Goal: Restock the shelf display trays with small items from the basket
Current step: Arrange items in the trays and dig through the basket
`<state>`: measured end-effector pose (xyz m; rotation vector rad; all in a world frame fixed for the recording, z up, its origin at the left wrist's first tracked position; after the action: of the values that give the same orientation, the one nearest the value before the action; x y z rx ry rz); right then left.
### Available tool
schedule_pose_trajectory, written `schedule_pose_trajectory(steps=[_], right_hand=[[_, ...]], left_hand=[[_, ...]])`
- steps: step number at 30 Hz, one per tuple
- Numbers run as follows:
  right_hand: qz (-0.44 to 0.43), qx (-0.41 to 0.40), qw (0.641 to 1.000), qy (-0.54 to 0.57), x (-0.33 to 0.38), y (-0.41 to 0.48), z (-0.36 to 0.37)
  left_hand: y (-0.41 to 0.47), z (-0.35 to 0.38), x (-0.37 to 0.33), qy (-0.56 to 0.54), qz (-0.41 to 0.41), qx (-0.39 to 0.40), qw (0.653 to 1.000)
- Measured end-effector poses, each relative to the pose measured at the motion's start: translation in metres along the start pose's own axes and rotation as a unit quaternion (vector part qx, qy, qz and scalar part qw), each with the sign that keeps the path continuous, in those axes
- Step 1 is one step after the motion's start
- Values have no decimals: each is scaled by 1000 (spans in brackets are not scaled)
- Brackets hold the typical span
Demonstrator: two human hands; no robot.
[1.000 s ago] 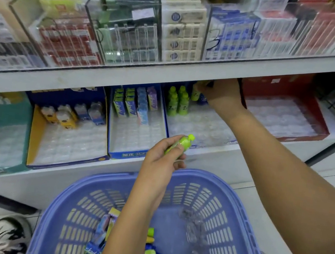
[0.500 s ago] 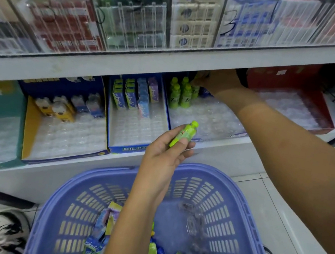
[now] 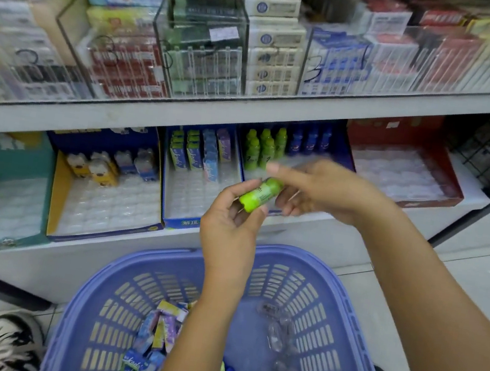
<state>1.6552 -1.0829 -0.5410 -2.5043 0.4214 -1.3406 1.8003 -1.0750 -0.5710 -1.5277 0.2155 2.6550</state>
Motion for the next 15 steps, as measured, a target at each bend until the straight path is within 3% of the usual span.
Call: schedule_pose_trajectory(steps=[1, 8, 11, 15], right_hand=[[-12, 25, 999, 21, 0, -7, 8], [-91, -3, 993, 69, 9, -19, -5], [-92, -45, 989, 108, 7, -15, -12], [-100, -115, 985, 77, 5, -3, -21]], left_hand=[[-1, 1, -1, 6, 8, 4, 1000], [3, 4, 5, 89, -51, 86, 991], [9, 5, 4, 114, -32, 73, 990], [17, 9, 7, 156, -19, 63, 986]])
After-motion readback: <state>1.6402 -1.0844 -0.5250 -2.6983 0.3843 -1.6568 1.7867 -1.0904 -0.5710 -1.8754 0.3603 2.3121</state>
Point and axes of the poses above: each hand's wrist, its own y-axis towards the middle knuckle, its own z-axis out of the palm, x = y × z, the point moved 7 cm from there along y, towards the middle knuckle, and after that the axes turned 15 degrees about -y, right-handed, at the moved point
